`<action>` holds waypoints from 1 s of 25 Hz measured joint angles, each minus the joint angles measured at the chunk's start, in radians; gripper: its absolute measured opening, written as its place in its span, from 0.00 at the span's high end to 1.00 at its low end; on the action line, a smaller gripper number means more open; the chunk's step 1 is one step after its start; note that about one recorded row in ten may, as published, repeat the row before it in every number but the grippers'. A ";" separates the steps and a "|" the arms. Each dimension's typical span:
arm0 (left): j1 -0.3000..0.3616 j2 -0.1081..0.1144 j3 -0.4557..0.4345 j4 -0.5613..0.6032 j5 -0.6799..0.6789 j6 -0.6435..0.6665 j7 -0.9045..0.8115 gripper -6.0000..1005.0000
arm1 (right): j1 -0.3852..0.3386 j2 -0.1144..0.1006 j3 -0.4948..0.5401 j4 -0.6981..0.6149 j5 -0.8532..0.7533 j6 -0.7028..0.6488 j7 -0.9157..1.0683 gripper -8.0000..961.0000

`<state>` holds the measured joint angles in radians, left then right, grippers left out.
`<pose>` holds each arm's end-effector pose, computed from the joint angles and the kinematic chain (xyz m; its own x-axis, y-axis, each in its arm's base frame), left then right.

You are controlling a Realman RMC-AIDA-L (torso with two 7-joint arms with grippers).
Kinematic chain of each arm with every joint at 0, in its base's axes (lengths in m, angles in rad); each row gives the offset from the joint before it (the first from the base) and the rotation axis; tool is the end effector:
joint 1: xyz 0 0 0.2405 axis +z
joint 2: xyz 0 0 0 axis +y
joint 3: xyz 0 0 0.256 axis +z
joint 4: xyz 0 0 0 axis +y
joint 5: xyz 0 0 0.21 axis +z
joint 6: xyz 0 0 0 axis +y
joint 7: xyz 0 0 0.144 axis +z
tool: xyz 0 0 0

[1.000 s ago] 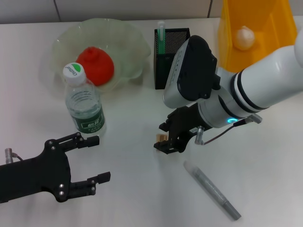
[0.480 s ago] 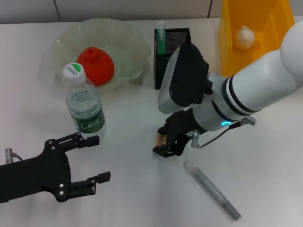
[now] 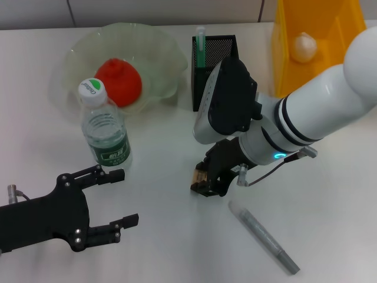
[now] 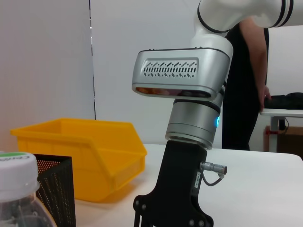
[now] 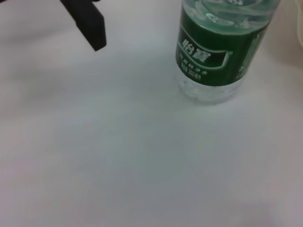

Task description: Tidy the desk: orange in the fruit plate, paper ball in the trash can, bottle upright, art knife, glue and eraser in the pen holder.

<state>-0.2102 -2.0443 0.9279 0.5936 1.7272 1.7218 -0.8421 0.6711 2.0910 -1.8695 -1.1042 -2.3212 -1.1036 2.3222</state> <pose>-0.3104 0.2236 -0.0069 0.8240 0.0439 0.5649 0.2117 -0.9487 -0.2350 0.1474 0.3331 -0.1177 0.9401 -0.2236 0.2572 -0.1744 -0.9640 -0.2006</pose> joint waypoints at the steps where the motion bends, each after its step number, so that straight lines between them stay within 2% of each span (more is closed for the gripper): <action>1: -0.001 0.000 0.000 0.000 0.000 0.000 0.000 0.22 | 0.002 0.000 0.003 0.002 -0.001 0.000 0.005 0.60; 5: -0.001 -0.001 -0.001 0.000 0.000 0.001 0.000 0.22 | -0.016 -0.001 0.009 -0.029 -0.003 0.000 0.015 0.60; 7: -0.001 -0.001 -0.001 0.000 0.000 0.004 0.000 0.22 | -0.044 -0.004 0.022 -0.079 -0.004 -0.002 0.025 0.60; 8: -0.001 -0.001 0.001 0.000 0.000 0.005 0.000 0.22 | -0.094 -0.006 0.071 -0.168 -0.015 -0.007 0.031 0.60; 9: -0.001 -0.001 0.001 0.000 0.000 0.005 0.000 0.22 | -0.094 -0.006 0.071 -0.168 -0.015 -0.007 0.031 0.60; 11: -0.001 -0.001 0.004 0.000 0.000 0.005 0.000 0.22 | -0.174 -0.003 0.178 -0.301 -0.022 -0.010 0.022 0.60; 12: -0.001 -0.001 0.004 0.000 0.000 0.005 0.000 0.22 | -0.174 -0.003 0.178 -0.301 -0.022 -0.010 0.022 0.60; 13: -0.001 -0.001 0.005 0.000 0.000 0.006 0.000 0.22 | -0.225 0.001 0.272 -0.387 -0.004 -0.005 0.004 0.60; 15: -0.001 -0.001 0.005 0.000 0.000 0.006 0.000 0.22 | -0.234 0.002 0.308 -0.406 0.012 0.000 -0.001 0.60; 16: -0.002 -0.002 0.005 0.000 0.000 0.007 0.000 0.22 | -0.246 0.002 0.392 -0.417 0.066 0.017 -0.029 0.60; 21: -0.003 -0.003 0.005 0.000 0.000 0.007 0.000 0.22 | -0.232 -0.005 0.471 -0.373 0.141 0.061 -0.086 0.60; 25: -0.005 -0.004 0.005 0.000 0.000 0.006 0.000 0.22 | -0.160 -0.009 0.514 -0.264 0.141 0.087 -0.099 0.60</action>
<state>-0.2154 -2.0479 0.9326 0.5936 1.7272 1.7274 -0.8421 0.5110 2.0823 -1.3557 -1.3686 -2.1804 -1.0164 2.2234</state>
